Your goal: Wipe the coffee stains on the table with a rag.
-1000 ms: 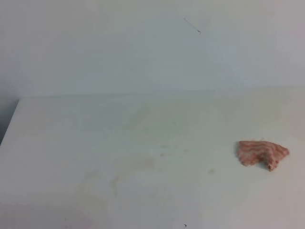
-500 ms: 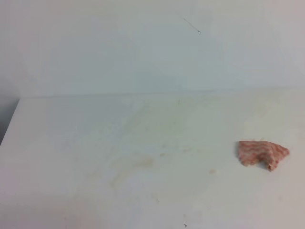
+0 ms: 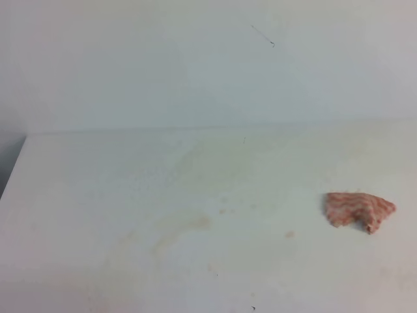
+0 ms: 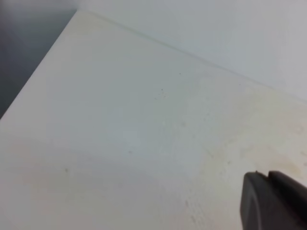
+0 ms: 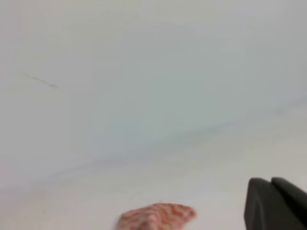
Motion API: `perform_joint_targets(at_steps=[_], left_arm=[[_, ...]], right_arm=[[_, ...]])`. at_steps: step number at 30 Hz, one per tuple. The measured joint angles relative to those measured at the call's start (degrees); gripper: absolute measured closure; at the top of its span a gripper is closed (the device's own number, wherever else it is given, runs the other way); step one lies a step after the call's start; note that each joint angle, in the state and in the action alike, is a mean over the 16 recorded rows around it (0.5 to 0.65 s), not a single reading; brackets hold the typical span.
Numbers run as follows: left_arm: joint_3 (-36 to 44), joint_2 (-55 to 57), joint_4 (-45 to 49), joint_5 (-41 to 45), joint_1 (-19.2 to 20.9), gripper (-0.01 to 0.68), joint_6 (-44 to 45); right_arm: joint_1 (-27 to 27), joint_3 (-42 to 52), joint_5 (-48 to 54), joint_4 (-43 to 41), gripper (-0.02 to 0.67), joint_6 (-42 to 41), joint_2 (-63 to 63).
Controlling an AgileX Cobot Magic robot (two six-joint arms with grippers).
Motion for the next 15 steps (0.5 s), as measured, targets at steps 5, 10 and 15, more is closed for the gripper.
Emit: perform_joint_targets(at_steps=[5,10,15], left_arm=[[0.0,0.0,0.04,0.0,0.0,0.672,0.08],[0.0,0.0,0.08,0.0,0.0,0.672,0.16],[0.0,0.0,0.13,0.0,0.0,0.672,0.24]], right_arm=[[-0.17,1.5,6.38,-0.04,0.653,-3.37,-3.29],[-0.34,1.4,12.22,0.25,0.653,-7.01,-5.12],[-0.34,1.3,14.53,2.98,0.653,-12.28,-5.08]])
